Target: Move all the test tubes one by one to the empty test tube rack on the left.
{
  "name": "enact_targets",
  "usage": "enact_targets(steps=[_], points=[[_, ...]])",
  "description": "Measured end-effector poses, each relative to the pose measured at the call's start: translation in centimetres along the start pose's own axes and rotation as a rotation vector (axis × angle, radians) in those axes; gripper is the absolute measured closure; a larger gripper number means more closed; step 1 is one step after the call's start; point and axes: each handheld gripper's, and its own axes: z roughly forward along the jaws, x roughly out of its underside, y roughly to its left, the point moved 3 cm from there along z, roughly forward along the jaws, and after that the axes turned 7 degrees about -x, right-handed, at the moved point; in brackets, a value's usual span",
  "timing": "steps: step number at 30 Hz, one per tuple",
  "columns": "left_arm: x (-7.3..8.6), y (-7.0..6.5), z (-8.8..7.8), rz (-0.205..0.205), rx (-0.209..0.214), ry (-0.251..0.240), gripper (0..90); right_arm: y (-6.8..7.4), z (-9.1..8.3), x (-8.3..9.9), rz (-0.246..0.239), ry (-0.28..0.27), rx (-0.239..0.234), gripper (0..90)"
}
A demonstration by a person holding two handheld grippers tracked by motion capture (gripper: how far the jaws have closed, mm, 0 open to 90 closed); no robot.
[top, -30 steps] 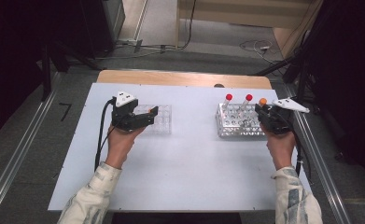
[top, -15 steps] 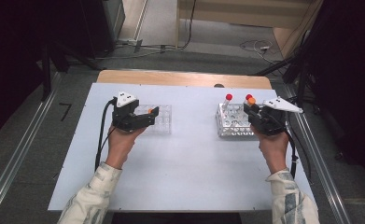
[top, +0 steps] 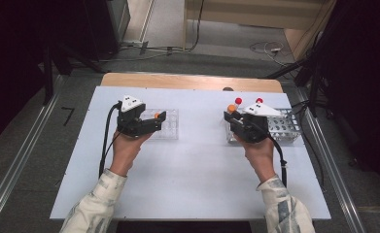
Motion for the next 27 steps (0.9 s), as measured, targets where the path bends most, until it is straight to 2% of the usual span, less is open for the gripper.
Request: enact_targets(steps=[8,14,22,27], points=[[-0.1,-0.6,-0.3,0.003,0.029,-0.006,20.8,4.0,2.9,0.4,-0.041,0.052,-0.102,71.3],[-0.2,-1.5,-0.6,0.023,0.061,-0.007,22.1,6.5,4.4,0.7,-0.07,0.074,-0.158,71.3],[0.1,-3.2,-0.6,0.071,0.123,0.006,25.4,8.5,6.3,1.1,-0.087,0.112,-0.195,71.3],[0.3,-4.2,-0.6,0.097,0.181,0.014,33.2,9.1,7.1,1.1,-0.09,0.124,-0.206,71.3]])
